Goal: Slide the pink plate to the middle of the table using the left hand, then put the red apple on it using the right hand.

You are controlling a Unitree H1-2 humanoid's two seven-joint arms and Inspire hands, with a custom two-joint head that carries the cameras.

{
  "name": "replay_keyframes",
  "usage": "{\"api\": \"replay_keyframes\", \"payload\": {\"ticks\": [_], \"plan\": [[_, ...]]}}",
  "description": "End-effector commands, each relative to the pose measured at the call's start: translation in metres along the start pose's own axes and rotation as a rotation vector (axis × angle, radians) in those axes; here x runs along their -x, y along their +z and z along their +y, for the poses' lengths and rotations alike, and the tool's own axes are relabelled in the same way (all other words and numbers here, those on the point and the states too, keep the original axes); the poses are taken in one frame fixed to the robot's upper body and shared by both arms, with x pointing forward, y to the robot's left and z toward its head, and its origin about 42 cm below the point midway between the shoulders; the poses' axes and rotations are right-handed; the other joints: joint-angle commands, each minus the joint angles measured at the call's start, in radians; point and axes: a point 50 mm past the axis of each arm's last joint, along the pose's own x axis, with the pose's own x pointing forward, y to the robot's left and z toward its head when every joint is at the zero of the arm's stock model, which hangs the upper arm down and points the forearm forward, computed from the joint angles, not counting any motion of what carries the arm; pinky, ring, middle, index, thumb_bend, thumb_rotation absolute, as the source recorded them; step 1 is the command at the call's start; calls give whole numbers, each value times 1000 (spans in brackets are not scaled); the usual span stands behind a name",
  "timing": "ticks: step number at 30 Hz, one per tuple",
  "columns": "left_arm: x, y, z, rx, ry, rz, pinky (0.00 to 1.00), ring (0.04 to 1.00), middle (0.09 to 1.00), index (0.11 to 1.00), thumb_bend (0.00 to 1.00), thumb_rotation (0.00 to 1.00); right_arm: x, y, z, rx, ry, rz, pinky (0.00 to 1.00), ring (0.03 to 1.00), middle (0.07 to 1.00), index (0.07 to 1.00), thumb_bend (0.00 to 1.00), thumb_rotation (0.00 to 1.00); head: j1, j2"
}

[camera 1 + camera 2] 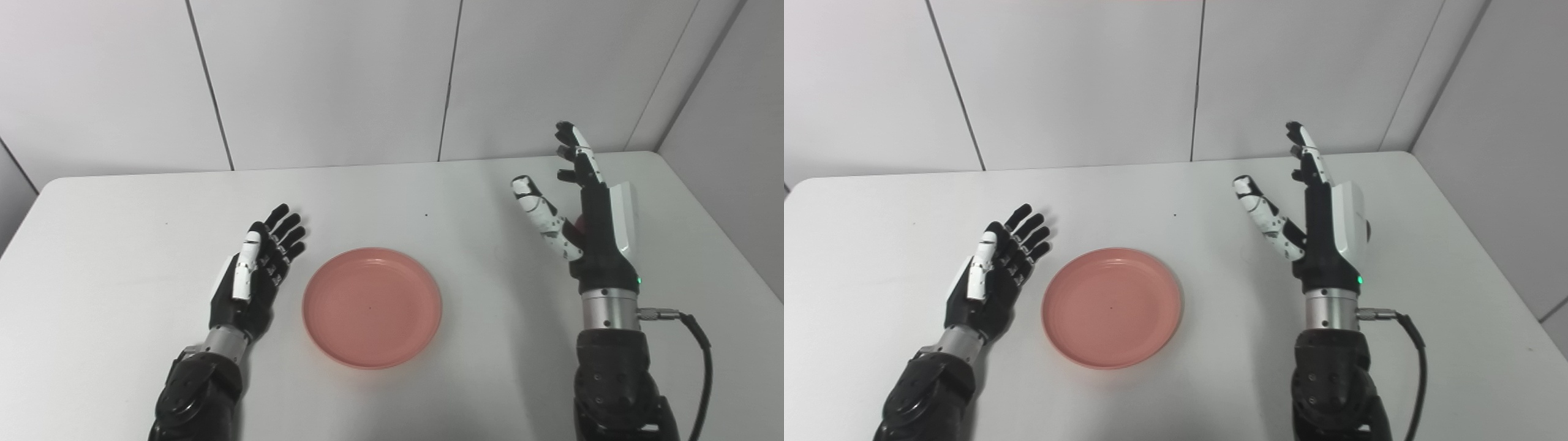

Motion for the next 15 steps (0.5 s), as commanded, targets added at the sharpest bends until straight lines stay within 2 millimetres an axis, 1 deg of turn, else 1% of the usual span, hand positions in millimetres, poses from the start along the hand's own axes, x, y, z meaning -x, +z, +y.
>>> {"api": "replay_keyframes", "payload": {"ticks": [1, 4, 6, 9, 15], "plan": [[14, -25, 19, 11, 56, 98, 924, 911, 914, 891, 353, 1000, -12, 12, -17, 35, -87, -56, 799, 865, 888, 916, 851, 661, -13, -5], [13, -26, 24, 16, 55, 90, 924, 915, 918, 894, 348, 1000, -16, 6, -25, 72, -109, -43, 806, 871, 893, 926, 879, 633, -34, -11], [12, -26, 27, 25, 60, 90, 924, 915, 916, 892, 348, 1000, -18, -2, -33, 136, -127, -25, 807, 880, 903, 938, 941, 654, -48, -17], [12, -27, 31, 23, 60, 91, 929, 916, 917, 894, 346, 1000, -21, -11, -41, 214, -155, 4, 814, 888, 916, 951, 992, 655, -68, -23], [11, -29, 38, 20, 52, 86, 934, 918, 920, 900, 348, 1000, -26, -30, -55, 306, -166, 57, 780, 878, 921, 979, 1000, 622, -92, -29]]}}
